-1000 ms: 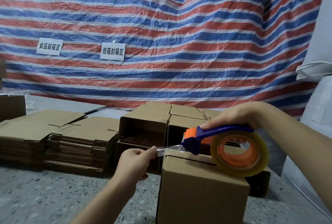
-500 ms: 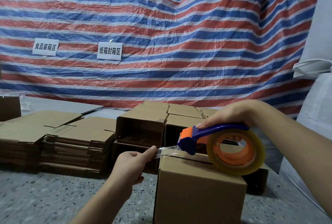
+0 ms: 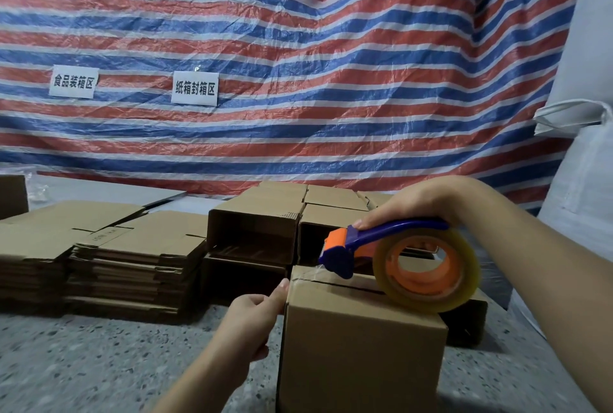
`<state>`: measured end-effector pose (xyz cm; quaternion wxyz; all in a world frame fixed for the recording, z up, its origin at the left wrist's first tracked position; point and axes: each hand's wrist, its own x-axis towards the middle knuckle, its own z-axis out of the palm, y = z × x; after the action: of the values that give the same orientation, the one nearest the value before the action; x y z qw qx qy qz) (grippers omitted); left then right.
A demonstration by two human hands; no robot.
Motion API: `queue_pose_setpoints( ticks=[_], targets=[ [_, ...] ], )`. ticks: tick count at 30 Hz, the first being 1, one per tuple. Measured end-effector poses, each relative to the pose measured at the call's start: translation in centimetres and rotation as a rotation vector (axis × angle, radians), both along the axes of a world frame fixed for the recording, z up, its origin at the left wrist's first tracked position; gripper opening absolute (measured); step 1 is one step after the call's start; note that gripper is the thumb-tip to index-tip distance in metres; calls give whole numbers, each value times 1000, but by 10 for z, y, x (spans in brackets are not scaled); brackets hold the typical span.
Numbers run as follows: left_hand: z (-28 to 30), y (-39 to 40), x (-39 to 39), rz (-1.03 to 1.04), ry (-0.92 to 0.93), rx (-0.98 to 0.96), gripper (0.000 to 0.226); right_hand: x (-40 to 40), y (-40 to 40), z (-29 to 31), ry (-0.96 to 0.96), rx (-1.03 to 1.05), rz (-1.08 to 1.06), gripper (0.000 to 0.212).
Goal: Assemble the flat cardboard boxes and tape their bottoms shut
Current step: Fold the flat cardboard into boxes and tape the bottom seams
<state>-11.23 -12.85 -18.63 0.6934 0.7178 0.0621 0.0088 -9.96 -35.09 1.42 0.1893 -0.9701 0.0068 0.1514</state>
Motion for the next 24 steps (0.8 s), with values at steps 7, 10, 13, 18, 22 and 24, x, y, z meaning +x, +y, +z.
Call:
queue_pose_setpoints(
  ticks=[7,10,13,18,22,24],
  targets=[
    [-11,-3,1,14,99,-80,61,2,-1,-1,-1,22,13,66],
    [-14,-2,-1,145,-76,-37,47,2,-1,-2,3,12,30,64],
    [1,-3,-13,192,-350,19,38,2,-1,-2,-4,3,27,68],
    [4,-21,-29,-64,-311,136,56,1,0,-2,-5,7,31,64],
    [2,-21,-38,-102,-258,90,71,3,-2,-3,-9,16,22,58],
    [1,-18,-37,-127,-205,166,87,5,-2,-3,-15,13,21,59]
  ],
)
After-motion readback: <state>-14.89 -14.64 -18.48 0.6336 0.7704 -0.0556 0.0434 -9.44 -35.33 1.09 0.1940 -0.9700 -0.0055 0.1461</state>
